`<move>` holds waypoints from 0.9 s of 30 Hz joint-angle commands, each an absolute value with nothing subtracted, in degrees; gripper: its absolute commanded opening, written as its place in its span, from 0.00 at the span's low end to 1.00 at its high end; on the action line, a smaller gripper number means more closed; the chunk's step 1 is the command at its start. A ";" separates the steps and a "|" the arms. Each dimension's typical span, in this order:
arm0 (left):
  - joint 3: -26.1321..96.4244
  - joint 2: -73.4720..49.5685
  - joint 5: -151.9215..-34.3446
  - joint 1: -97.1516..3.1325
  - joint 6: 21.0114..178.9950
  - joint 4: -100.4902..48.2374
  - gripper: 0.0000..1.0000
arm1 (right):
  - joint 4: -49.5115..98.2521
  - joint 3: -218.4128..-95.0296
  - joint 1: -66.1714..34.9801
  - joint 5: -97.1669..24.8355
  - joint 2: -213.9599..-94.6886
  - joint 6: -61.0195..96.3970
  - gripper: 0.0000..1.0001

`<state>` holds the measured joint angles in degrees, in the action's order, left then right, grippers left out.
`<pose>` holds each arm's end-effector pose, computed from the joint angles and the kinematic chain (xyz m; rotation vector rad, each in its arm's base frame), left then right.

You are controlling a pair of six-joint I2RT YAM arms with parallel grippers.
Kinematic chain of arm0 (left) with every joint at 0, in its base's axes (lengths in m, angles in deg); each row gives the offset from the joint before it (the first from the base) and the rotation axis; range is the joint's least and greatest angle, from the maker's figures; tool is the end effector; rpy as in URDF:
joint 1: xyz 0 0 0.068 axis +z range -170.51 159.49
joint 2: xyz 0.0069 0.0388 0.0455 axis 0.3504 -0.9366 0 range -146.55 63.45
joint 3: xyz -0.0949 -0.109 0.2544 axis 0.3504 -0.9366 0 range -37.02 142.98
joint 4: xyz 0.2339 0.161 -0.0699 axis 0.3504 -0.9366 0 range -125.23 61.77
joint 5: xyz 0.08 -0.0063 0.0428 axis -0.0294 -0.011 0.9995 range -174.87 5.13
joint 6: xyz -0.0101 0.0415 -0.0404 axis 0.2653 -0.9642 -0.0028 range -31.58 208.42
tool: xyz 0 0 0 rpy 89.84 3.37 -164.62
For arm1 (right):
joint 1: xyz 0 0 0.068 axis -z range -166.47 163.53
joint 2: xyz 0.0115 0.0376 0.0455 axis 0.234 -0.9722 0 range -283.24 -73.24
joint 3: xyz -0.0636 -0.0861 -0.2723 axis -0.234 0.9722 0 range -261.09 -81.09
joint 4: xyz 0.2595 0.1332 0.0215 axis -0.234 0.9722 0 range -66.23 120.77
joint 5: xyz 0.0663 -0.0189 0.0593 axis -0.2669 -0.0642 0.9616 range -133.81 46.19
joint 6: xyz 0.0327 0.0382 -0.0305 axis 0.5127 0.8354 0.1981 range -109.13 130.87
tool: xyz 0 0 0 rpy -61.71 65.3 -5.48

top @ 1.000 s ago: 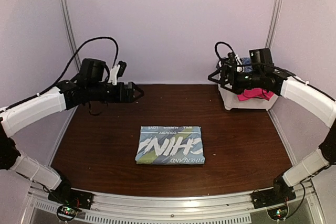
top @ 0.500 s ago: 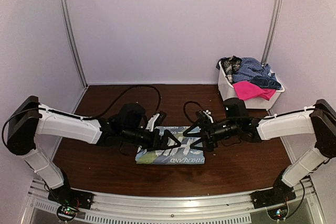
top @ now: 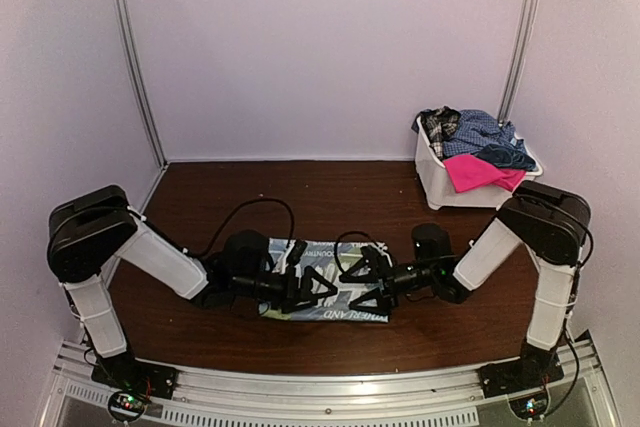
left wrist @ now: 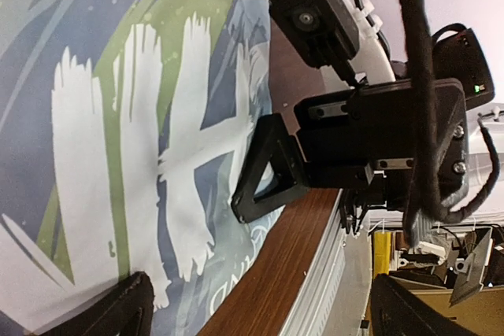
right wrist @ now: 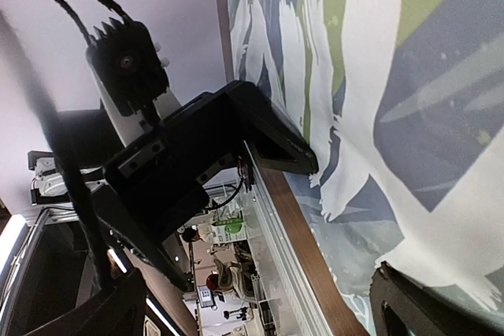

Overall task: Fold and stack the mixed laundry pile
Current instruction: Smooth out the square-folded T-shirt at the center of the board.

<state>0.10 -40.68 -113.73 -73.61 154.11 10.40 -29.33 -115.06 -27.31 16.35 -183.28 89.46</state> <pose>0.1944 -0.2932 0.1040 0.1075 2.5323 -1.6141 0.2257 0.2439 0.0883 0.0834 -2.2565 -1.8217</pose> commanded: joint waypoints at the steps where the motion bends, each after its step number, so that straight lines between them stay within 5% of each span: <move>1: -7.43 -42.12 -112.21 -72.07 158.12 16.54 0.98 | -41.49 -107.37 -26.06 15.52 -189.24 94.39 1.00; 8: -14.74 -33.48 -111.53 -69.95 156.96 12.75 0.98 | -42.42 -100.65 -23.51 16.28 -184.33 93.59 1.00; 16: -4.96 -16.15 -111.19 -65.31 143.90 -16.55 0.98 | 9.46 -116.17 -21.59 14.58 -161.44 64.87 1.00; 27: 19.50 -38.37 -117.16 -62.29 137.26 -15.35 0.98 | 8.64 -139.82 -20.14 15.36 -178.98 64.16 1.00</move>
